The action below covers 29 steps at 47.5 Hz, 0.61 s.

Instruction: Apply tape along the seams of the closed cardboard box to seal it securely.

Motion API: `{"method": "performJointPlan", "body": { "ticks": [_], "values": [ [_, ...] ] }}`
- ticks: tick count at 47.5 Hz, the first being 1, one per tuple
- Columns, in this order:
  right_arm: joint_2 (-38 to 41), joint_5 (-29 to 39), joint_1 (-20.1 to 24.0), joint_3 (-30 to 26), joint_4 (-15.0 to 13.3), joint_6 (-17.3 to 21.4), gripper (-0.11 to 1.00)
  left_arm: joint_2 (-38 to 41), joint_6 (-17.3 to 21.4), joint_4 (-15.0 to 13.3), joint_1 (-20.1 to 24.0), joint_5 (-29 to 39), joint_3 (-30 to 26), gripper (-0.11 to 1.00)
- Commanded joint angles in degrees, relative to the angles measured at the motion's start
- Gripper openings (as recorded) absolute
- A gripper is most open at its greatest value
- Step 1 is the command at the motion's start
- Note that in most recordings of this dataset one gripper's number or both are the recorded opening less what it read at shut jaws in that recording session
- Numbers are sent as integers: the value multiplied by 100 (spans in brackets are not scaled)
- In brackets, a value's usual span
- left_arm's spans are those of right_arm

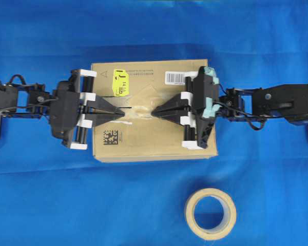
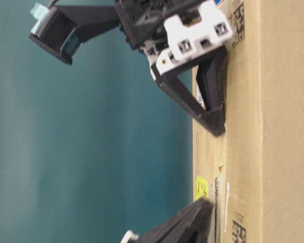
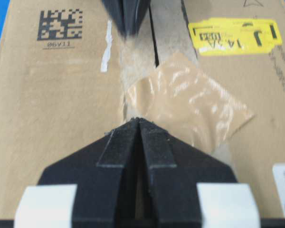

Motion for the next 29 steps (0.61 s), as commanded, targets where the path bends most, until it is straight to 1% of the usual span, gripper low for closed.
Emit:
{"method": "performJointPlan", "body": {
  "ticks": [1, 6, 11, 20, 22, 29],
  "values": [
    [-255, 35, 114, 193, 9, 18, 0, -396, -18, -9, -18, -9, 44, 0],
    [-729, 70, 123, 299, 0, -18, 0, -773, -9, -9, -18, 0, 132, 0],
    [-1257, 272, 123, 369, -35, -88, 0, -1239, -9, -9, -18, 88, 220, 0],
    [-2241, 773, 123, 554, -53, -211, 0, -2250, -26, -9, -9, 536, 466, 0],
    [-2514, 879, 123, 633, -53, -237, 0, -2479, -97, -9, -9, 624, 527, 0],
    [-3340, 1099, 114, 949, -53, -264, 0, -3278, -545, -9, -9, 1090, 712, 0]
  ]
}}
